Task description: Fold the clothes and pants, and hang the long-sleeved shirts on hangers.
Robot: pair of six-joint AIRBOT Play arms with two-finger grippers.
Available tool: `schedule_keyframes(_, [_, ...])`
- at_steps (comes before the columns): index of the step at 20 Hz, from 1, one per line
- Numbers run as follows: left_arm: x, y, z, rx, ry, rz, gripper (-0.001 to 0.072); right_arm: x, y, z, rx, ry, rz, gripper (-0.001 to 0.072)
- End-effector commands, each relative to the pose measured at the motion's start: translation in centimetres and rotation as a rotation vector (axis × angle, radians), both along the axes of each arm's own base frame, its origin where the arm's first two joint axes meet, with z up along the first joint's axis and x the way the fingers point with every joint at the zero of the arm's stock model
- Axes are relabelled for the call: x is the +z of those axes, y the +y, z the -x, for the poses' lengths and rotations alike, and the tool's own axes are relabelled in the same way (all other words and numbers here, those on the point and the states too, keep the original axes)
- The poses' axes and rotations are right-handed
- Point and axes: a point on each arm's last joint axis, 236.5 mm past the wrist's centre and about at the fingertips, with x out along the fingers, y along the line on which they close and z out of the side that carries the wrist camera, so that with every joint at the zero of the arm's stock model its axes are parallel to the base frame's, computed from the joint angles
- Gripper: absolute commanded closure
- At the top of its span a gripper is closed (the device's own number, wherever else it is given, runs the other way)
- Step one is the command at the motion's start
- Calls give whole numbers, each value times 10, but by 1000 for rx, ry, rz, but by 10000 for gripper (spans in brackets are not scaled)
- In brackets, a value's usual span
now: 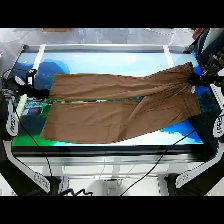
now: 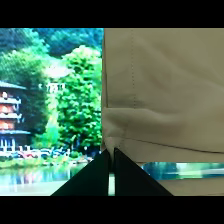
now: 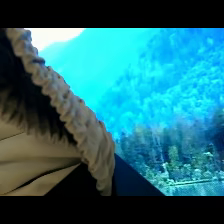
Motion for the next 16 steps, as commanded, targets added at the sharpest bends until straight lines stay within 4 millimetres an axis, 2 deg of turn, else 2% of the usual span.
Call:
schedule_keyframes(1, [0, -3, -3, 9, -14, 18, 434, 1, -3, -2, -5, -9, 13, 281])
schedule_keyframes(2, [2, -4, -5, 11, -20, 26, 107, 1, -3, -2, -4, -8, 15, 6])
schedule_keyframes(3, [4, -3, -8, 24, -34, 26, 15, 1, -2, -1, -2, -4, 13, 12])
schedule_keyframes(5, [12, -3, -11, 49, -49, 36, 9, 3, 3, 6, 19, 25, 3, 20])
schedule_keyframes(7, [33, -1, -15, 49, -87, 23, 10, 11, 1, 19, 26, 72, 22, 24])
schedule_keyframes(8, [50, 0, -19, 49, -120, 13, 10, 20, -5, 24, 3, 81, 36, 73])
schedule_keyframes(9, [70, 2, -22, 49, -157, 1, 11, 35, -13, 29, -23, 75, 58, 175])
schedule_keyframes(11, [118, 3, -23, 48, -238, -23, 14, 71, -25, 41, -64, 44, 81, 238])
schedule_keyframes(12, [142, 1, -19, 44, -270, -33, 64, 87, -30, 51, -74, 35, 91, 303])
schedule_keyframes(13, [164, -2, -12, 35, -289, -39, 308, 102, -37, 63, -87, 30, 112, 555])
schedule_keyframes(14, [184, -5, -6, 29, -311, -45, 590, 119, -46, 75, -108, 15, 131, 677])
schedule_keyframes(15, [207, -7, 0, 25, -344, -56, 686, 138, -56, 89, -133, -4, 145, 687])
schedule_keyframes(16, [228, -8, 6, 25, -381, -69, 690, 153, -63, 104, -154, -12, 153, 687])
